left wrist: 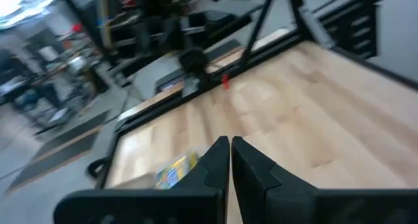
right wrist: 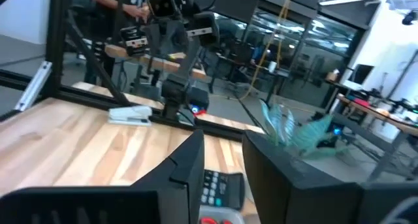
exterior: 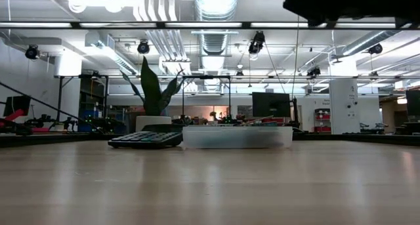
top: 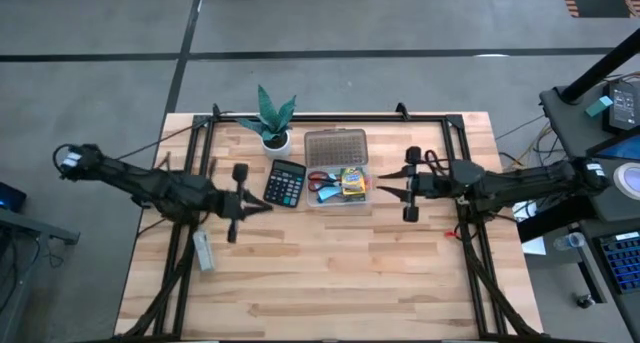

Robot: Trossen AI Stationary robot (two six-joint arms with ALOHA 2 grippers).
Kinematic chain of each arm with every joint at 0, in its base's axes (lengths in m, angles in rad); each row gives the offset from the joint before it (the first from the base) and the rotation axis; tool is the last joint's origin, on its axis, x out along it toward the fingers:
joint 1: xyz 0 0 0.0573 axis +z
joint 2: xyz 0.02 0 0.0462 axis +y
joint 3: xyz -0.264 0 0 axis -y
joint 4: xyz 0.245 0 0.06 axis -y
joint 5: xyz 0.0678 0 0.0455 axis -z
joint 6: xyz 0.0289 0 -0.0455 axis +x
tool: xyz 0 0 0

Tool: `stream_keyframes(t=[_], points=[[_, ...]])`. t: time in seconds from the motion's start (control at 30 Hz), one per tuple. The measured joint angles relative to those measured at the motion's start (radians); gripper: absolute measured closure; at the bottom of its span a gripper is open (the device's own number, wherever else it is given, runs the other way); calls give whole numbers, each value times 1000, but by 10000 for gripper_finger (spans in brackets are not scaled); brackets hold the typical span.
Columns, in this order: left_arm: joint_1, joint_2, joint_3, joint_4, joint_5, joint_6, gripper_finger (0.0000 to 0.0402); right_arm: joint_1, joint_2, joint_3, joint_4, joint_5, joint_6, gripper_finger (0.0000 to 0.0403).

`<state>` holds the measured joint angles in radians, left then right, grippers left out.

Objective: Pack school essentials
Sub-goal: Return to home position

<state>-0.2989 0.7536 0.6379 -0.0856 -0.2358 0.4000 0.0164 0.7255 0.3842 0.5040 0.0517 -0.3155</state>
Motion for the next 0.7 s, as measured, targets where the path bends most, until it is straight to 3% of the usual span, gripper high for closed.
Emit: stream_keyframes(t=[0.27, 0.6, 0.7], points=[[127, -312, -175, -7, 7, -36, 402, -56, -156, -120, -33, 0, 24, 338], [141, -721, -361, -84, -59, -146, 402, -61, -378, -180, -215, 0, 27, 359], [141, -724, -394, -107, -86, -158, 402, -62, -454, -185, -301, -1, 28, 360]])
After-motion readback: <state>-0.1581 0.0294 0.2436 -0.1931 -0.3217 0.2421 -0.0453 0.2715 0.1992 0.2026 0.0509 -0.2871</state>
